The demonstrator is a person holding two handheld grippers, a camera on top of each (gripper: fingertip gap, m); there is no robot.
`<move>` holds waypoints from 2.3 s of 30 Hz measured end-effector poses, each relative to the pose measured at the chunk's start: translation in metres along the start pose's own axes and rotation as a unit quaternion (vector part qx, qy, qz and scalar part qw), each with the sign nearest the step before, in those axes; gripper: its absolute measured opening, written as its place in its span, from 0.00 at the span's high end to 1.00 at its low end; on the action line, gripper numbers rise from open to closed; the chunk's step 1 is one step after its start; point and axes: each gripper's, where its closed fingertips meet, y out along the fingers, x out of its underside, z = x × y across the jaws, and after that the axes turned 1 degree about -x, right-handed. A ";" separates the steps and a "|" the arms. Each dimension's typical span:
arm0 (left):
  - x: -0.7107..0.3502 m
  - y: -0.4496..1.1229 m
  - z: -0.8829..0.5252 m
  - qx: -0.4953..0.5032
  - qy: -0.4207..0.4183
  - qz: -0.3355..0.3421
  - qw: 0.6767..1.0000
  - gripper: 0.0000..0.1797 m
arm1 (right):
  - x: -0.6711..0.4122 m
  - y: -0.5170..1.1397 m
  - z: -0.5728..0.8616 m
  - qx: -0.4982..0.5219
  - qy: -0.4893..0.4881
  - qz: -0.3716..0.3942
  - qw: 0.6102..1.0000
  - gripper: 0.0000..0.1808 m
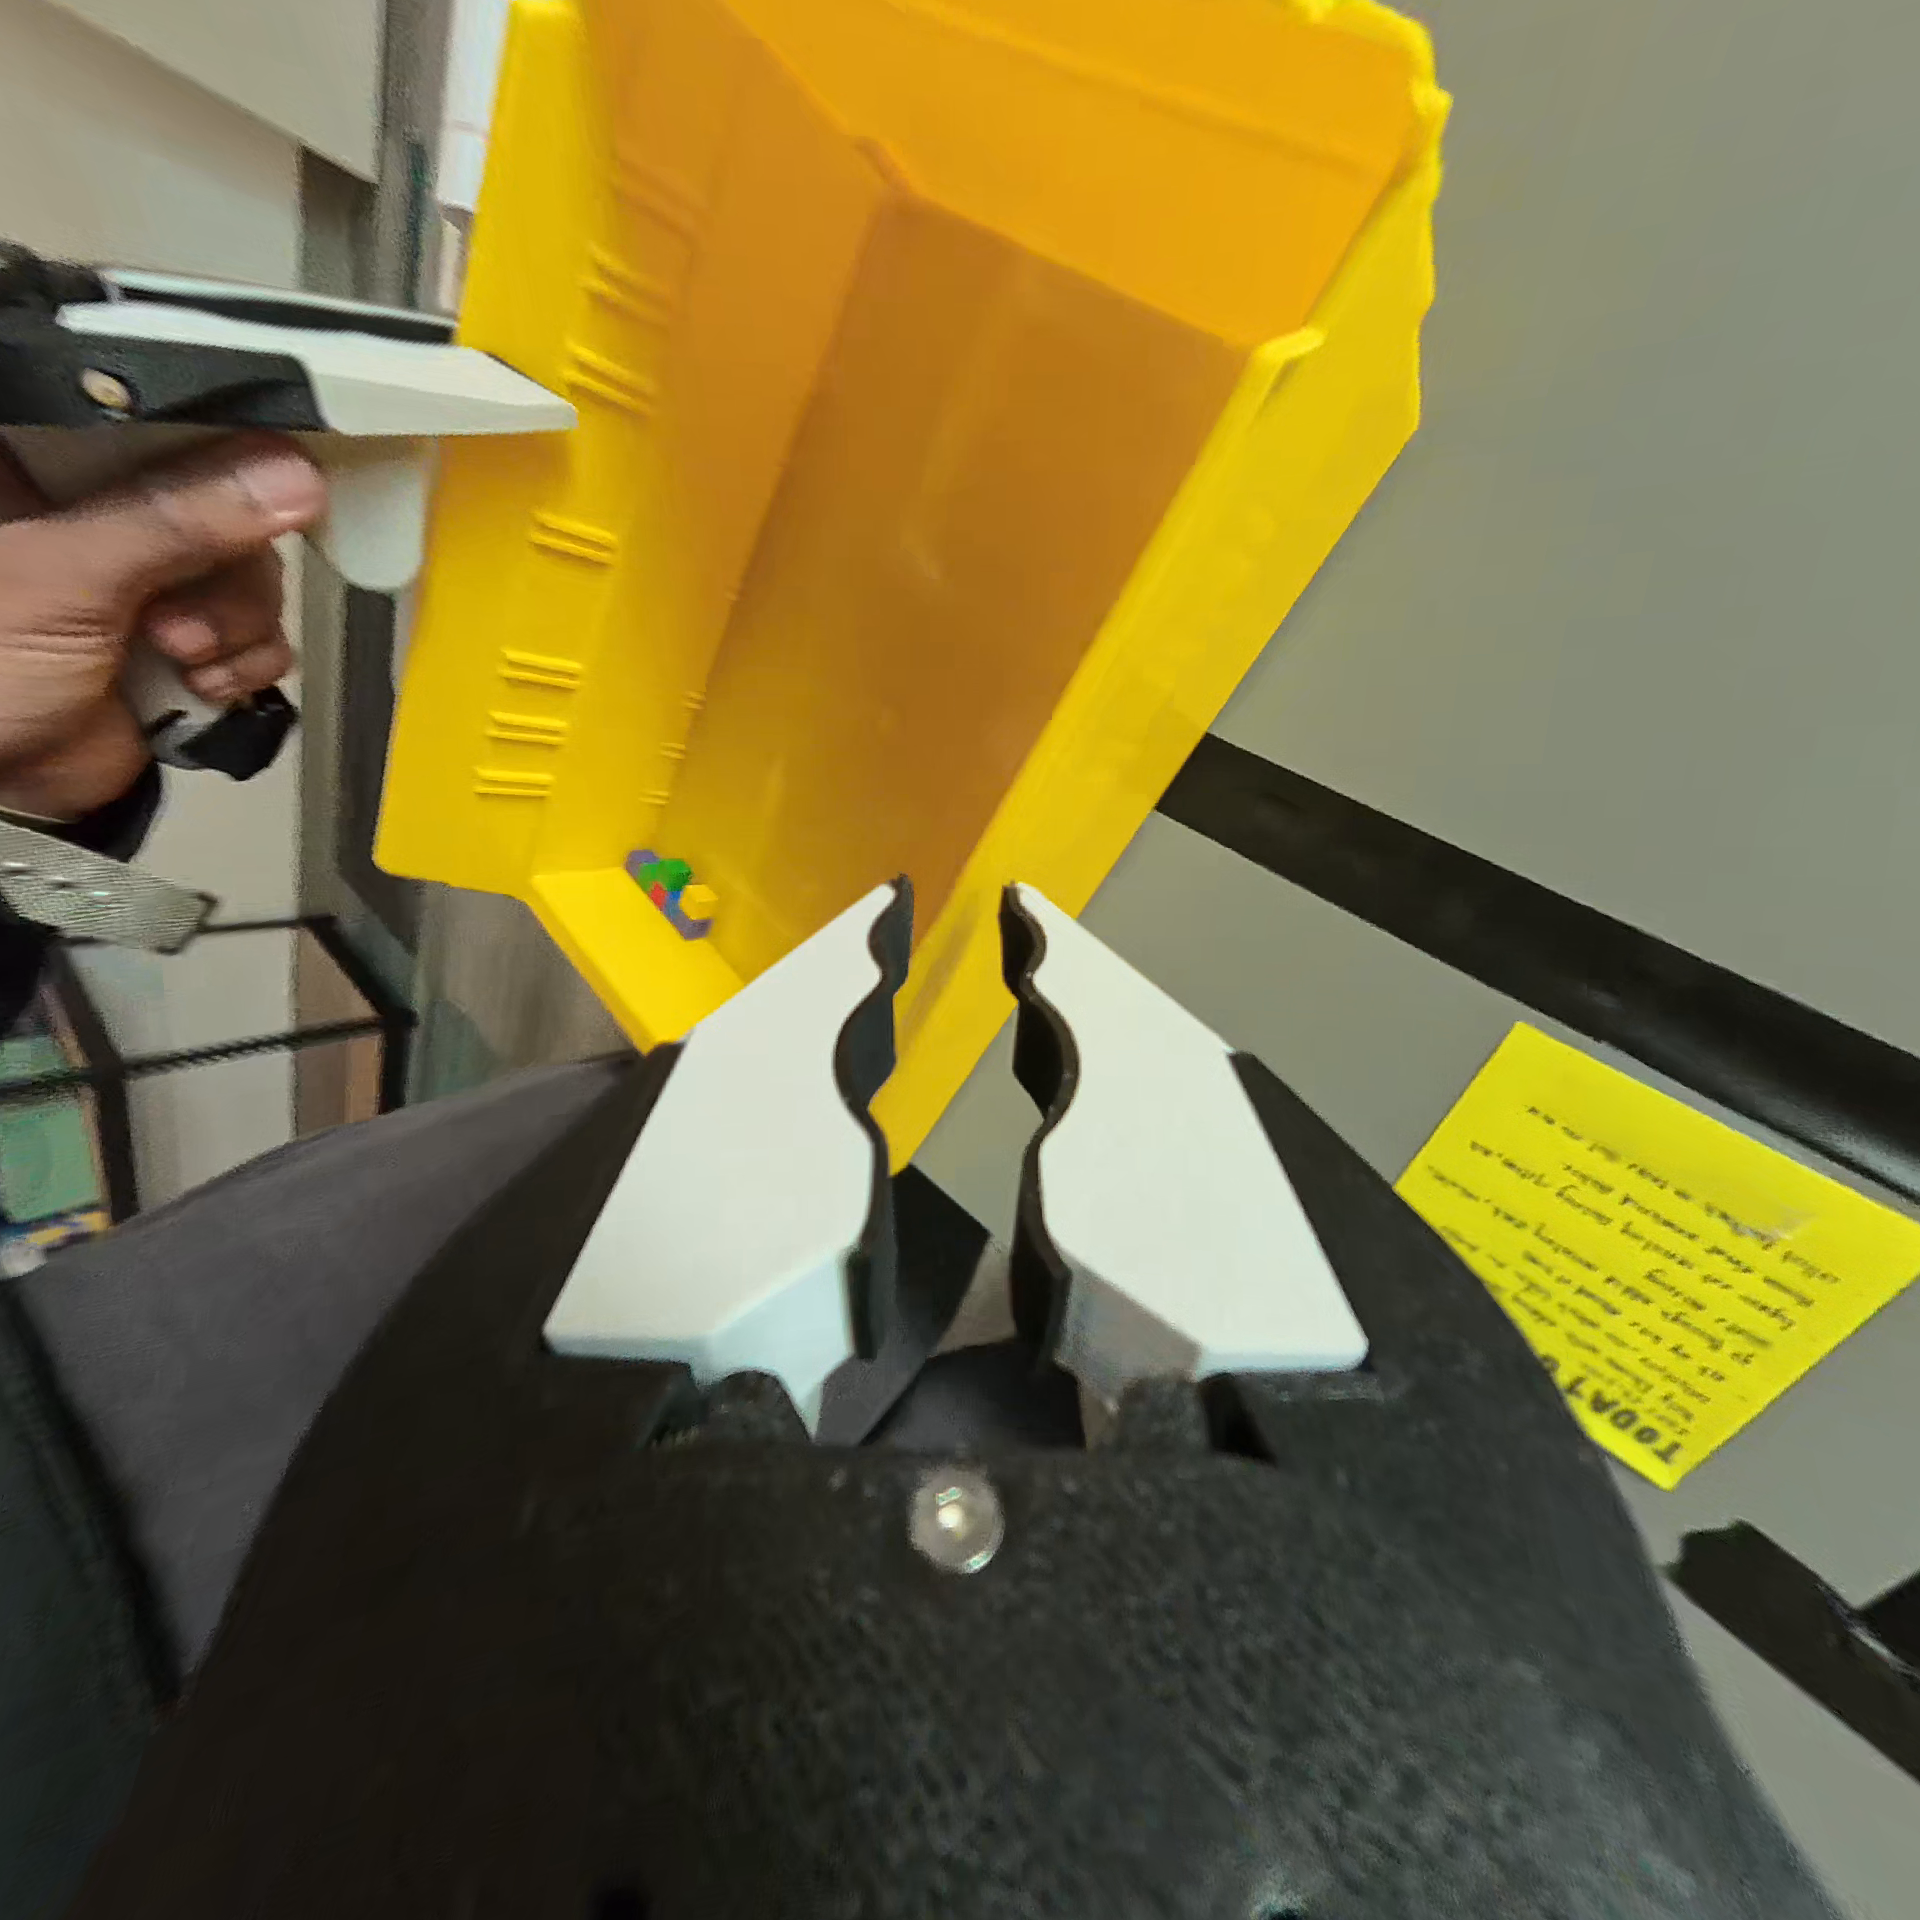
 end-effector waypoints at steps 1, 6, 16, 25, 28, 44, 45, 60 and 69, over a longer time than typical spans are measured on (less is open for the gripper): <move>0.000 0.000 0.000 -0.008 0.005 0.000 1.000 0.99 | 0.000 -0.006 -0.001 -0.016 0.014 0.012 1.000 0.91; 0.001 -0.001 0.001 -0.011 -0.010 0.010 1.000 0.96 | 0.012 -0.042 0.003 -0.038 0.043 0.062 0.996 0.90; -0.001 -0.009 0.004 -0.008 0.005 0.020 1.000 0.95 | 0.028 -0.071 0.006 -0.030 0.067 0.129 0.989 0.90; -0.029 -0.035 0.006 -0.038 0.082 0.071 0.993 0.94 | 0.011 -0.069 -0.004 0.076 -0.072 0.118 0.987 0.91; -0.039 -0.046 0.009 -0.051 0.122 0.091 0.987 0.93 | 0.002 -0.073 -0.003 0.131 -0.123 0.118 0.977 0.91; -0.060 -0.075 0.043 -0.021 0.230 0.197 0.953 0.68 | 0.006 -0.123 -0.046 0.264 -0.195 0.234 0.915 1.00; -0.064 -0.080 0.047 -0.018 0.228 0.215 0.949 0.61 | -0.003 -0.141 -0.060 0.295 -0.241 0.269 0.885 1.00; 0.004 -0.139 0.092 -0.124 0.224 0.285 0.924 0.45 | 0.081 -0.206 -0.044 0.364 -0.233 0.336 0.837 0.77; 0.112 -0.165 0.097 -0.179 0.190 0.247 0.933 0.66 | 0.167 -0.165 -0.048 0.263 -0.191 0.293 0.899 0.50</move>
